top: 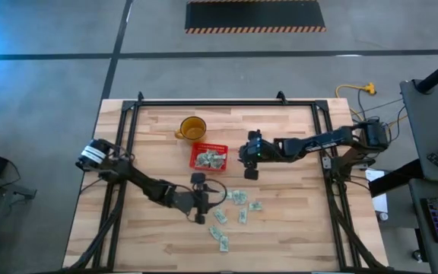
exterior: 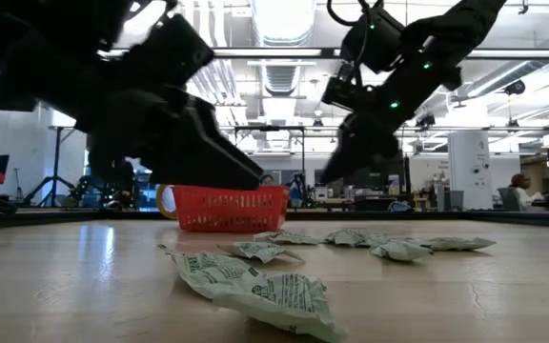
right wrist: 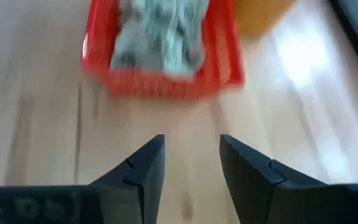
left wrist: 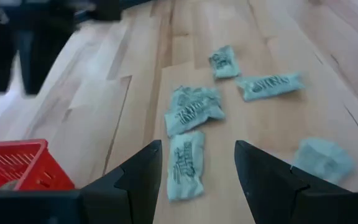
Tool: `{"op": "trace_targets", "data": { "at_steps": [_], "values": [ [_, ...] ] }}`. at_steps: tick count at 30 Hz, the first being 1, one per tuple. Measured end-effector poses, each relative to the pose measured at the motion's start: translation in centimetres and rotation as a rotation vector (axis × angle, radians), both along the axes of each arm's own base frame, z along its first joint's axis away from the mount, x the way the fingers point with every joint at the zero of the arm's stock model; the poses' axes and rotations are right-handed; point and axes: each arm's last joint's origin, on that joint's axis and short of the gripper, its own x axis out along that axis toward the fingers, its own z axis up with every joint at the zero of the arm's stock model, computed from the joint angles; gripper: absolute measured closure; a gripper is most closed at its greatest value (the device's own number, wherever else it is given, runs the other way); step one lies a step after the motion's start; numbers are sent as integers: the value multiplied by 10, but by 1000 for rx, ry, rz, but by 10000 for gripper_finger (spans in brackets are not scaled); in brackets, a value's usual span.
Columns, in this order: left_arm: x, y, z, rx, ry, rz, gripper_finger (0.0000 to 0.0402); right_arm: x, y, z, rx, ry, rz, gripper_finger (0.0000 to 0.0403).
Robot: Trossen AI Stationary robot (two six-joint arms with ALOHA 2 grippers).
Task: Pick and place Stevia / Truvia into bins
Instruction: Put the gray stevia packet into the red basket
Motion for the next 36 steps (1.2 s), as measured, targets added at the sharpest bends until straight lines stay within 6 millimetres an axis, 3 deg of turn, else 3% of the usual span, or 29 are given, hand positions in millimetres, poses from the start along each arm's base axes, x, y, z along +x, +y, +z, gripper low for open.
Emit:
{"op": "trace_targets", "data": {
  "at_steps": [10, 24, 29, 36],
  "values": [
    [8, 16, -10, -127, 125, 53, 217, -16, 10, -2, 219, 119, -27, 278],
    [20, 27, -24, -185, 189, 3, 220, -15, 27, -3, 242, 120, 5, 296],
    [20, 28, -24, -193, 198, -9, 260, -16, 27, -3, 242, 120, 4, 304],
    [20, 29, -24, -173, 206, -28, 363, -16, 27, -3, 242, 122, 4, 314]
  ]
}}
